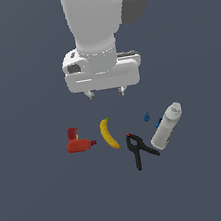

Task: Pick up a designated object from a clutter of objects.

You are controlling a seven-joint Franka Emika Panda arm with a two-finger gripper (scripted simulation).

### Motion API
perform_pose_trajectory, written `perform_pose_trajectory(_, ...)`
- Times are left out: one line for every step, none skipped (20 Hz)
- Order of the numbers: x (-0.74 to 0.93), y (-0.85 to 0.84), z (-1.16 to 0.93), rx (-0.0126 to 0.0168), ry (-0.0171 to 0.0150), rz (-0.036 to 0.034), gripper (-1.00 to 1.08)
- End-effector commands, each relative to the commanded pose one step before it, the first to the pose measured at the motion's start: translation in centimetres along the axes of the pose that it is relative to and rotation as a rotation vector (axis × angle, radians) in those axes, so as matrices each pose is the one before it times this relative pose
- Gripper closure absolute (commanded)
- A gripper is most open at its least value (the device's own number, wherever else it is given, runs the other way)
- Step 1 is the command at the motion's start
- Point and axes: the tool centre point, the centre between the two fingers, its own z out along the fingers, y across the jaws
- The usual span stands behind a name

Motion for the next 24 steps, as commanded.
perform_pose_trajectory(0.000,0.001,0.000,0.00000,0.00000,0.00000,-0.92)
perform_pose_trajectory(0.000,-0.054,0.000,0.00018,0.00036,-0.00149,-0.92)
perform_pose_trajectory(0.005,-0.141,0.005,0.00054,0.00098,-0.00405,-0.92)
perform_pose_trajectory(0.007,-0.232,0.003,0.00090,0.00162,-0.00669,-0.92)
perform_pose_trajectory(0.009,-0.312,-0.002,0.00127,0.00222,-0.00909,-0.92)
perform_pose_trajectory(0.012,-0.376,-0.015,0.00163,0.00274,-0.01117,-0.92)
perform_pose_trajectory(0.013,-0.405,-0.041,0.00194,0.00308,-0.01239,-0.92)
perform_pose_trajectory(0.012,-0.321,-0.065,0.00180,0.00262,-0.01035,-0.92)
perform_pose_trajectory(0.008,-0.212,-0.080,0.00147,0.00194,-0.00742,-0.92)
perform_pose_trajectory(0.004,-0.113,-0.084,0.00110,0.00126,-0.00459,-0.92)
perform_pose_trajectory(0.000,-0.035,-0.075,0.00072,0.00066,-0.00218,-0.92)
perform_pose_trajectory(0.003,0.021,-0.040,0.00000,0.00000,0.00000,-0.92)
perform_pose_trajectory(-0.008,0.025,-0.010,0.00014,-0.00009,0.00067,-0.92)
perform_pose_trajectory(0.002,0.020,0.061,-0.00048,-0.00043,0.00140,-0.92)
perform_pose_trajectory(0.003,-0.037,0.110,-0.00065,-0.00033,0.00065,-0.92)
perform_pose_trajectory(0.008,-0.079,0.162,-0.00091,-0.00030,0.00016,-0.92)
perform_pose_trajectory(0.010,-0.125,0.214,-0.00111,-0.00025,-0.00037,-0.92)
perform_pose_trajectory(0.012,-0.182,0.269,-0.00154,-0.00026,-0.00095,-0.92)
perform_pose_trajectory(0.011,-0.210,0.318,-0.00153,-0.00020,-0.00120,-0.92)
perform_pose_trajectory(0.009,-0.253,0.372,-0.00186,-0.00024,-0.00148,-0.92)
perform_pose_trajectory(0.006,-0.282,0.427,-0.00211,-0.00032,-0.00146,-0.92)
perform_pose_trajectory(0.000,-0.315,0.485,-0.00242,-0.00041,-0.00145,-0.92)
perform_pose_trajectory(-0.008,-0.349,0.538,-0.00263,-0.00044,-0.00156,-0.92)
perform_pose_trajectory(-0.018,-0.391,0.589,-0.00276,-0.00040,-0.00191,-0.92)
